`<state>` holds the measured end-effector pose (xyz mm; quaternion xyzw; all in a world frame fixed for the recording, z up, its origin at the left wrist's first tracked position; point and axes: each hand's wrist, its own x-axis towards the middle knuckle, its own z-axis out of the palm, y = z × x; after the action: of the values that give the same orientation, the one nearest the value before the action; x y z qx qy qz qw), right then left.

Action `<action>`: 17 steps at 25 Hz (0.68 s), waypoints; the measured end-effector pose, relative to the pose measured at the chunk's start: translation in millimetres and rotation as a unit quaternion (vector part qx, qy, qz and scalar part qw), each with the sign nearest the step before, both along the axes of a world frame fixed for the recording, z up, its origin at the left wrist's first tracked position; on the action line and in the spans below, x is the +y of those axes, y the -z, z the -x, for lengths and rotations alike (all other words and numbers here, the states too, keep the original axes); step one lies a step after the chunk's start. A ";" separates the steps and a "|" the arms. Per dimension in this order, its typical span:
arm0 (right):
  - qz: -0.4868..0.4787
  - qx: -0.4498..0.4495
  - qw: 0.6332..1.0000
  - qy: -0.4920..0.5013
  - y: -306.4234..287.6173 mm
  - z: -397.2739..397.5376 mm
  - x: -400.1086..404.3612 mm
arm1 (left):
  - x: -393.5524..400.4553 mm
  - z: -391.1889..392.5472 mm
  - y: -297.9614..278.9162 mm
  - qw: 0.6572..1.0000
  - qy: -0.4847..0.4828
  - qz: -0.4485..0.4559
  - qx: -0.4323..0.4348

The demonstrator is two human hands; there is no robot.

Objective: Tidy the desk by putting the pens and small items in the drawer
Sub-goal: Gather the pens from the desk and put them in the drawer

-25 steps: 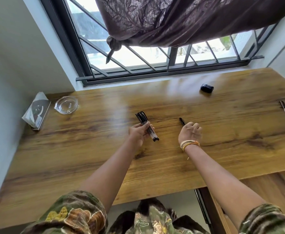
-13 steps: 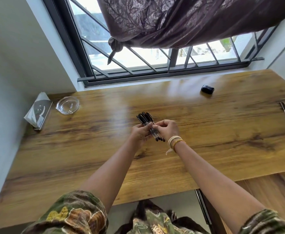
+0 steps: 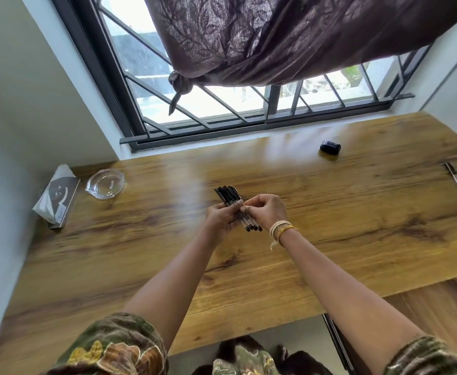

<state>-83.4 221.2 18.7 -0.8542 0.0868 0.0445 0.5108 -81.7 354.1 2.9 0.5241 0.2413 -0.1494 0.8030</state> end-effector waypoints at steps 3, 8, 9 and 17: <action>-0.011 -0.011 1.000 0.014 1.5 -6.4 -3.4 | -4.4 -10.9 0.1 1.000 -0.006 -0.024 0.002; -0.024 -0.019 0.998 0.061 3.5 -33.3 -35.4 | -34.8 -38.7 0.8 0.999 -0.018 -0.042 0.007; -0.017 -0.018 0.997 0.072 3.3 -40.4 -47.8 | -45.3 -45.4 -1.0 0.999 -0.018 -0.044 0.007; 0.065 -0.038 0.985 0.157 2.9 -84.7 -163.7 | -153.4 -93.6 -12.9 0.999 0.019 -0.044 0.013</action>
<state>1.3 57.5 15.8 -0.8622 0.2028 -0.0743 0.4582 11.9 200.8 15.7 0.5616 0.2484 -0.1608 0.7727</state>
